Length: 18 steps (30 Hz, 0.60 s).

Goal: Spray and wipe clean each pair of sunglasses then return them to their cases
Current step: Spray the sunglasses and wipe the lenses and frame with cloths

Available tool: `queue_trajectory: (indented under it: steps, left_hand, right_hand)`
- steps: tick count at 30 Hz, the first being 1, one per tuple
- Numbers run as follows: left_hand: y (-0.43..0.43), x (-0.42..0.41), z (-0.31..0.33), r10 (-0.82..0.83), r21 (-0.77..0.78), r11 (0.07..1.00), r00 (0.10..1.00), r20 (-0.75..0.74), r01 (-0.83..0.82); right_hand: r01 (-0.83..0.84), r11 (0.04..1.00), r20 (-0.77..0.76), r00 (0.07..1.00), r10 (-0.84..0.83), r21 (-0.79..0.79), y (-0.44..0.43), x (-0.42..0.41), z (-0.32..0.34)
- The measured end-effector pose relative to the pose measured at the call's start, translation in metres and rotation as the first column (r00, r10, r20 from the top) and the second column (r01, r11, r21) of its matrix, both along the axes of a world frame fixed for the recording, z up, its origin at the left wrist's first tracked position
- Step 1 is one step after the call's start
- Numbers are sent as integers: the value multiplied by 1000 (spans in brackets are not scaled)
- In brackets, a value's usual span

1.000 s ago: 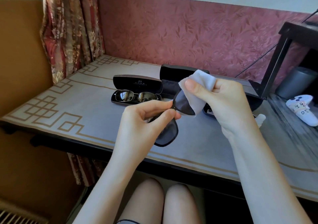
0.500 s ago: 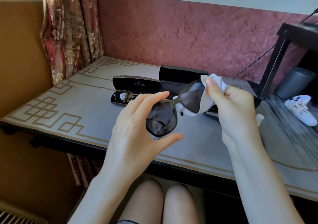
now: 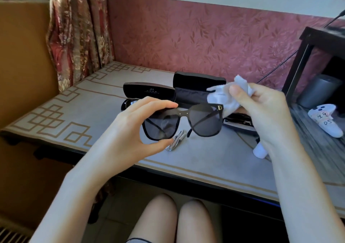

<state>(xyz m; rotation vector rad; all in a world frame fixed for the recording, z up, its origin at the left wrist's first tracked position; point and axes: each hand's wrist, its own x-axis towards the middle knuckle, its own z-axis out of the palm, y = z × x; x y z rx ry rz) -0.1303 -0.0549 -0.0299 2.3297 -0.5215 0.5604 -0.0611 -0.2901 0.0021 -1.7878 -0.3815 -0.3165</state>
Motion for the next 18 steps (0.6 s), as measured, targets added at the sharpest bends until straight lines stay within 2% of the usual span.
queue_trajectory:
  steps: [3,6,9,12,14,16,18]
  left_hand:
    - [3,7,3,-35,36,999,999,-26,36]
    - [5,12,6,-51,43,998,998,-29,52]
    - [6,14,7,-55,41,998,998,-22,56]
    - [7,15,6,-68,37,997,998,-12,69]
    - [7,15,4,-77,21,997,997,-19,77]
    - [8,15,4,-78,18,997,997,-23,79]
    - [7,15,5,-75,24,997,997,-25,75]
  right_hand:
    - [-135,966,32,989,145,-219,0,4,16]
    - [-304,864,-46,949,313,-402,8,4,27]
    - [-378,755,-107,918,383,-536,18,4,25]
    - [-482,702,-192,870,454,-525,15,3,22]
    - [-530,694,-187,840,510,-487,8,1,21]
    - [-551,725,-165,829,535,-414,2,2,18]
    - [-517,787,-154,855,495,-337,2,6,17]
